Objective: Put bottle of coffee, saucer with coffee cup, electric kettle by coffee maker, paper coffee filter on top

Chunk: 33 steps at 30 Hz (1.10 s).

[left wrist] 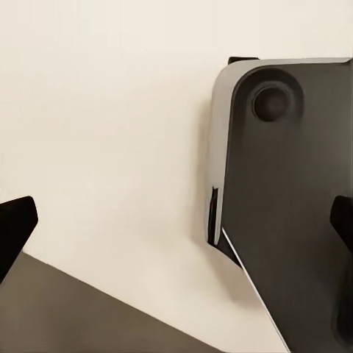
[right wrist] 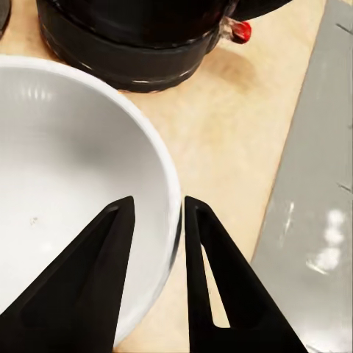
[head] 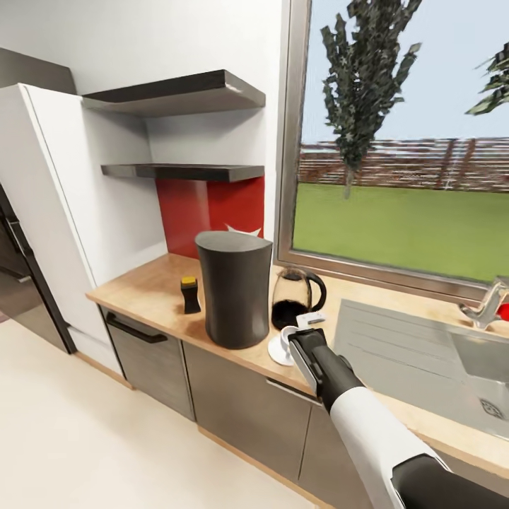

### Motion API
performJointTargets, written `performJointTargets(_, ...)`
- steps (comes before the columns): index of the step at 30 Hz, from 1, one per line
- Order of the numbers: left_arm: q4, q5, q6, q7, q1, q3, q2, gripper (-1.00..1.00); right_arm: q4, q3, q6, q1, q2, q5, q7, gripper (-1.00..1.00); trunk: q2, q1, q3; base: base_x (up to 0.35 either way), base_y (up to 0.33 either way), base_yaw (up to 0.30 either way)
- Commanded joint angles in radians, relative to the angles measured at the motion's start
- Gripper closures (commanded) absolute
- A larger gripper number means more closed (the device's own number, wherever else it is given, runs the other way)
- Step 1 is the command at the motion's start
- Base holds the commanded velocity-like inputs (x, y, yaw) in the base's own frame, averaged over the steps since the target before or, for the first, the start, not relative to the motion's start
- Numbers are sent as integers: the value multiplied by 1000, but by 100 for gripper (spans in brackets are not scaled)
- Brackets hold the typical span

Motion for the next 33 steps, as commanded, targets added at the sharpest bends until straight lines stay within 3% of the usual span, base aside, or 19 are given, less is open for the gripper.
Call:
performJointTargets(1,1,0,-3,-5,-1,6,0,-100,-1,2,5,-1,0,-3,-5,100,-2,1,-2,227,79,0)
performJointTargets(11,2,0,-3,-6,-1,6,0,-100,4,1,5,-1,0,-3,-5,100,-2,1,-2,103,56,0)
performJointTargets(33,4,0,-2,-5,-1,6,0,-100,59,0,0,-1,0,-3,-7,100,-2,1,-2,3,2,0)
